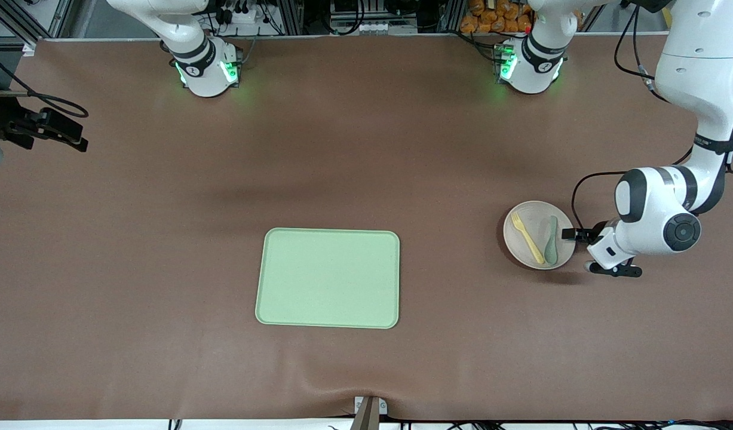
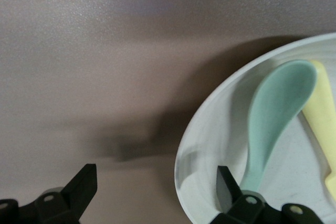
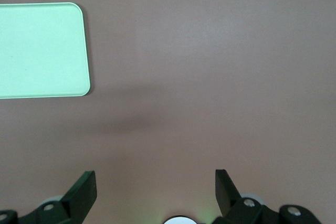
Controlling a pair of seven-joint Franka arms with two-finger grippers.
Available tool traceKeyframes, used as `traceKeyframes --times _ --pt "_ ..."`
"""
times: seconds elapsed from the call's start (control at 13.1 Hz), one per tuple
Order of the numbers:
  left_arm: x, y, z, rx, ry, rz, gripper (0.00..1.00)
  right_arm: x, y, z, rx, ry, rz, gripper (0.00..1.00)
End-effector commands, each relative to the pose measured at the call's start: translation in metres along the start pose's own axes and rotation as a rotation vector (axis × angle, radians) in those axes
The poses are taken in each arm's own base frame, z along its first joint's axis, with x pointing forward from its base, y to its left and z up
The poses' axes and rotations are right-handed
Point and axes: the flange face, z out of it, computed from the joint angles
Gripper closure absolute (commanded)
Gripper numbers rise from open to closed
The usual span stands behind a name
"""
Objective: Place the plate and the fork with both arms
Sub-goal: 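Reach the left gripper down to the rim of the white plate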
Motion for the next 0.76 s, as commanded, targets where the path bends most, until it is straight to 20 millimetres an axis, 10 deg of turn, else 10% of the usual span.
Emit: traceKeyframes --times 0.0,0.23,0.31,0.46,0.69 --pt "-0.0018 -0.0012 0.0053 0.012 -0.001 0.025 0.0 -0.0003 -0.0023 -0.0042 0.015 -0.002 -0.008 0.0" --pt "-0.0004 0.0042 0.0054 0.013 -0.001 0.037 0.0 0.0 -0.0015 -0.0043 0.015 0.0 -0.007 0.0" --pt "-0.0008 0.0015 0.0074 0.013 -0.004 0.034 0.14 -0.0001 -0.0023 -0.0043 0.015 0.0 -0.008 0.0" --pt "-0.0001 0.0029 0.0077 0.022 -0.005 0.061 0.78 -0.0002 -0.004 -0.0043 0.015 0.0 -0.012 0.0" --pt "0.0022 0.0088 0.015 0.031 -0.017 0.084 1.0 -0.0002 -0.004 -0.0043 0.015 0.0 -0.012 0.0"
